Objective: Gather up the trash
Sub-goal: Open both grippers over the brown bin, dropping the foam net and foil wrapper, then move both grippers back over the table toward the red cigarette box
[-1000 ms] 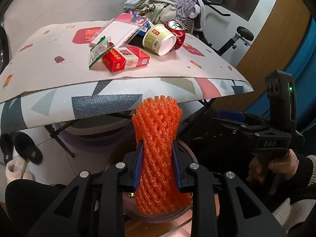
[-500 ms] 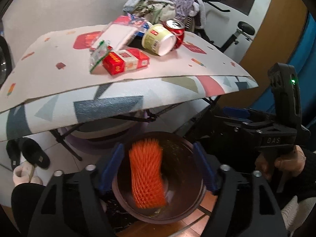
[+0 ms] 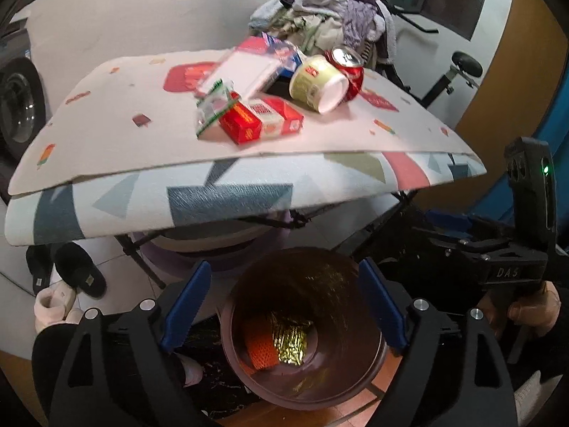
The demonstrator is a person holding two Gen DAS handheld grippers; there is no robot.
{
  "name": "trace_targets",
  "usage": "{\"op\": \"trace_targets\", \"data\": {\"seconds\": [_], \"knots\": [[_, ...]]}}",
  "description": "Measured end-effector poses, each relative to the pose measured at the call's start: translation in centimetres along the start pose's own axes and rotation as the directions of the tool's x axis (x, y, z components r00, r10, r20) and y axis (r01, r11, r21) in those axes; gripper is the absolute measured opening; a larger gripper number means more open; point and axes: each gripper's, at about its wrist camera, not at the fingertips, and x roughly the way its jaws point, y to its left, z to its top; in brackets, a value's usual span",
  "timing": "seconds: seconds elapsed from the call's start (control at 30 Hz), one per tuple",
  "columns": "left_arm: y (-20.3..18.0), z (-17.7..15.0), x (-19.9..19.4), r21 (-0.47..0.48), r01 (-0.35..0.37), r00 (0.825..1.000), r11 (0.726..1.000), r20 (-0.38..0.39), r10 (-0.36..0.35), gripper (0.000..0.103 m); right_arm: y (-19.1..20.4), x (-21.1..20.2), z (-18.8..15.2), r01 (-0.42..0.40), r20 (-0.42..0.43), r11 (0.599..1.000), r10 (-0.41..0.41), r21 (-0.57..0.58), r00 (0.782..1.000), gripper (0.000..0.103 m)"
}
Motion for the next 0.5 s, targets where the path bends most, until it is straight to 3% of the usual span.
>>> {"op": "trace_targets", "data": {"seconds": [0.3,0.5], "knots": [[0.2,2.6,-1.0,0.037,-0.072,0.995,0.997,0.066,0.07,0.088,0.5,-0.6,2.0,0.023,0.028,0.999,-0.022,-0.044,0.999,0.097],[1.9,5.3,-1.6,0.011,-0.111,0.987,0.994,0.118,0.109,0.094,0.0,-0.7,4.0,0.097,0.05,0.994,-0.094,-0.055,0.994,0.097]]}}
